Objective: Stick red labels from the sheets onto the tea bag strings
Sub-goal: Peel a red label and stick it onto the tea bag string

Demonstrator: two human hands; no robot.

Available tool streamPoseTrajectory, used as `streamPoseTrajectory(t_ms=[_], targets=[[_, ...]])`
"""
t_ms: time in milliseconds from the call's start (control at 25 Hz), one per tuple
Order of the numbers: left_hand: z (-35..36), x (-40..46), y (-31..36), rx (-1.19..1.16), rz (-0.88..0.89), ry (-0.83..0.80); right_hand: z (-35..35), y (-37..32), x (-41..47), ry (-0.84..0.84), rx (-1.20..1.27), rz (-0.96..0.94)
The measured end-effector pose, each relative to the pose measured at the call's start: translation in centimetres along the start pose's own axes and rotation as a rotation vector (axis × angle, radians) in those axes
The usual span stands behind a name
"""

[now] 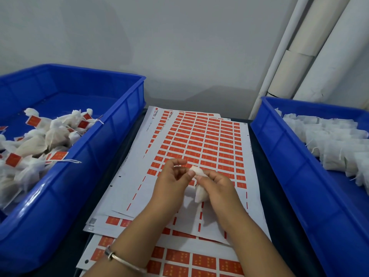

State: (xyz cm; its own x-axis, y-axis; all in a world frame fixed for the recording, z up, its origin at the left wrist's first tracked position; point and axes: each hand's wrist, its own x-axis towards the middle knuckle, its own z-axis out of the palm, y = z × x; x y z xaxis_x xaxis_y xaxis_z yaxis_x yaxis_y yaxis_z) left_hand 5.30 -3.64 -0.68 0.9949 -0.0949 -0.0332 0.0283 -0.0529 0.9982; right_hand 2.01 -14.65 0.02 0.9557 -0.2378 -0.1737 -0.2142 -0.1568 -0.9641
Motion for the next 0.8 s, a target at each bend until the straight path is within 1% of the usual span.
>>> streamPoseTrajectory(t_ms=[80, 160, 240, 360, 440, 480, 560, 640, 800], targets=[[0.0, 0.0, -0.1, 0.034, 0.007, 0.004, -0.3, -0.3, -0.1, -0.132, 0.216, 0.072], [0.1, -0.2, 0.0, 0.074, 0.047, -0.002, -0.9, -0.5, -0.1, -0.246, 0.446, 0.096], [0.0, -0.4, 0.1, 0.158, 0.103, 0.011, -1.1, -0.5, 0.1, -0.273, 0.524, 0.108], [-0.2, -0.7, 0.1, 0.255, 0.181, -0.047, -1.1, -0.1, 0.4, -0.221, 0.566, 0.133], [-0.3, -0.8, 0.0, 0.299, 0.236, -0.097, -1.2, 0.0, 0.5, -0.190, 0.547, 0.133], [-0.3, -0.7, -0.1, 0.353, 0.265, -0.088, -1.3, 0.1, 0.6, -0.174, 0.523, 0.127], [-0.4, -0.2, -0.4, 0.470, 0.293, -0.011, -1.2, 0.1, 0.6, -0.127, 0.470, 0.117], [-0.5, 0.1, -0.5, 0.520, 0.304, 0.058, -0.8, 0.0, 0.5, -0.082, 0.430, 0.123], [-0.7, 0.2, -0.4, 0.619, 0.327, 0.059, -0.8, -0.1, 0.5, -0.047, 0.413, 0.141]])
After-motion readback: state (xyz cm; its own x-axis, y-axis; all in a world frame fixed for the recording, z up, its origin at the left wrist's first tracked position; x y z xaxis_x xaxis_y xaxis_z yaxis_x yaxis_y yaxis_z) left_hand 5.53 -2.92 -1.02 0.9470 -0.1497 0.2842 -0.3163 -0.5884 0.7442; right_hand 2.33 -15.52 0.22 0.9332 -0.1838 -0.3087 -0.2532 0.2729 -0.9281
